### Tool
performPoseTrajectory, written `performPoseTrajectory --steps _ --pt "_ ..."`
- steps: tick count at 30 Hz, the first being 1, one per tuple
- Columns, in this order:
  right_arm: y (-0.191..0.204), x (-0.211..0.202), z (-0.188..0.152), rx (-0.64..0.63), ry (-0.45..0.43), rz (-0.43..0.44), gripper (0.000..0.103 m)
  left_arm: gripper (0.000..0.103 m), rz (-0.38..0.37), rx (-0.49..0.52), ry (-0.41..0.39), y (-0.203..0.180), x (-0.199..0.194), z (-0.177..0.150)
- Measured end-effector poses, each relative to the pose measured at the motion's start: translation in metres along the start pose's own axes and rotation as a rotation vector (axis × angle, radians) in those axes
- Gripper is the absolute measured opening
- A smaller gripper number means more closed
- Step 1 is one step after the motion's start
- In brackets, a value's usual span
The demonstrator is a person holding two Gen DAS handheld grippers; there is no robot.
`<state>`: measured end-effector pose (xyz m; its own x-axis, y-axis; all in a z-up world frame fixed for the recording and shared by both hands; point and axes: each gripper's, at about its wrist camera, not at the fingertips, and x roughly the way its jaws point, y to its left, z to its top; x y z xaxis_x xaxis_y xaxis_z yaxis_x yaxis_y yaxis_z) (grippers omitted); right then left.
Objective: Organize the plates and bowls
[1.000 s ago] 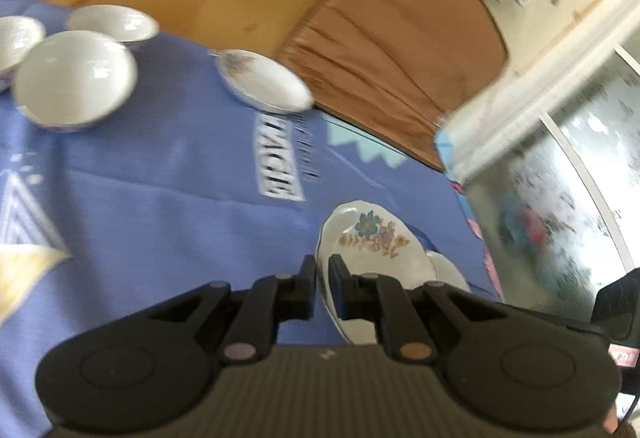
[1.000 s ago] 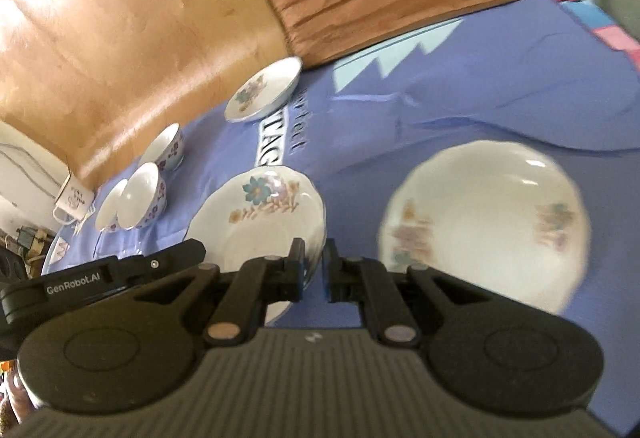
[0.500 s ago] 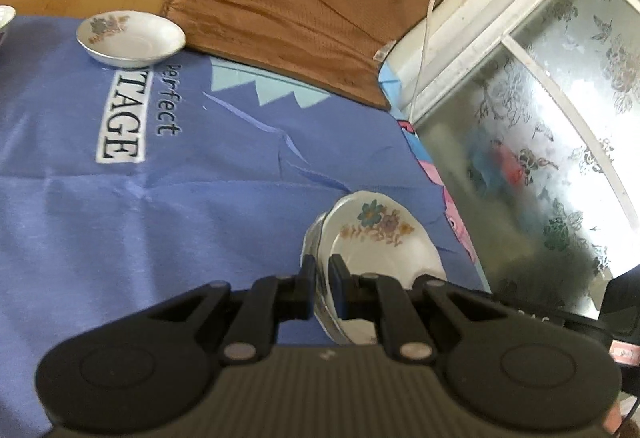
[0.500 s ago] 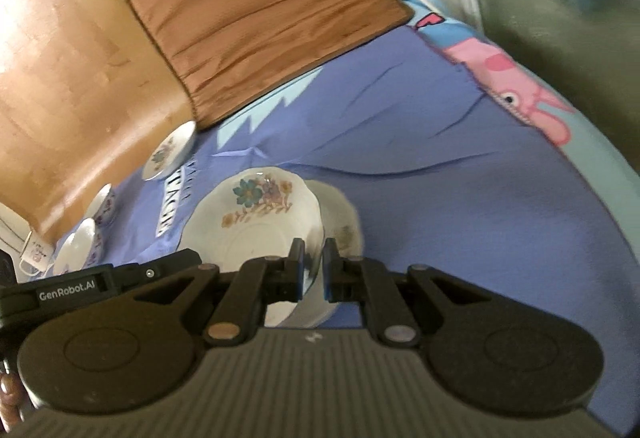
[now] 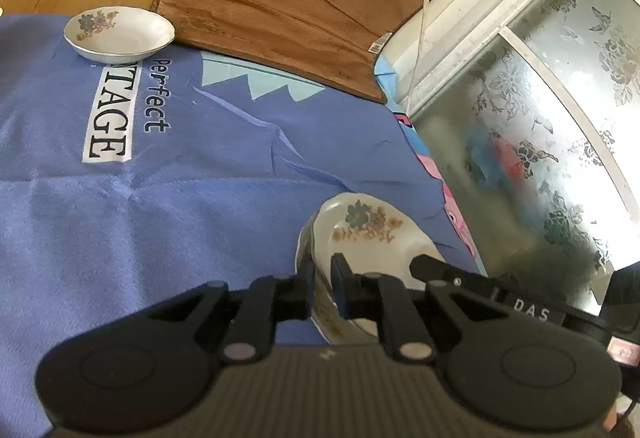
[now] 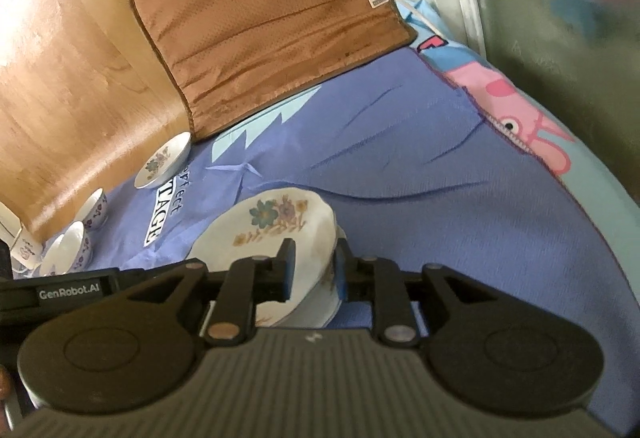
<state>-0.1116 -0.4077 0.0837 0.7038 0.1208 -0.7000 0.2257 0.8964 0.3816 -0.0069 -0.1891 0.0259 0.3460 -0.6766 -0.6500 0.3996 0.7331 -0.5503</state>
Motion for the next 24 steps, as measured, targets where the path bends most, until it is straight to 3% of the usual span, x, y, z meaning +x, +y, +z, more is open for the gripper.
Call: performPoseTrajectory --steps 9,13,17,20,24 --pt "0.006 -0.012 0.004 -0.072 -0.092 -0.077 0.028 0.017 -0.019 0.035 -0.013 0.006 -0.016 -0.001" --pt "0.017 -0.013 0.012 -0.094 -0.105 -0.060 0.028 0.019 0.021 0.065 -0.085 0.026 -0.038 -0.001" --pt "0.042 0.001 0.021 -0.101 -0.059 0.013 0.027 0.019 0.110 0.033 -0.151 0.066 -0.056 0.007" --pt "0.068 0.026 0.025 -0.090 0.011 0.077 0.027 0.019 0.145 -0.064 -0.177 0.103 -0.063 0.020" --pt "0.110 0.071 0.037 -0.072 0.087 0.124 0.027 0.020 0.192 -0.140 -0.200 0.133 -0.064 0.059"
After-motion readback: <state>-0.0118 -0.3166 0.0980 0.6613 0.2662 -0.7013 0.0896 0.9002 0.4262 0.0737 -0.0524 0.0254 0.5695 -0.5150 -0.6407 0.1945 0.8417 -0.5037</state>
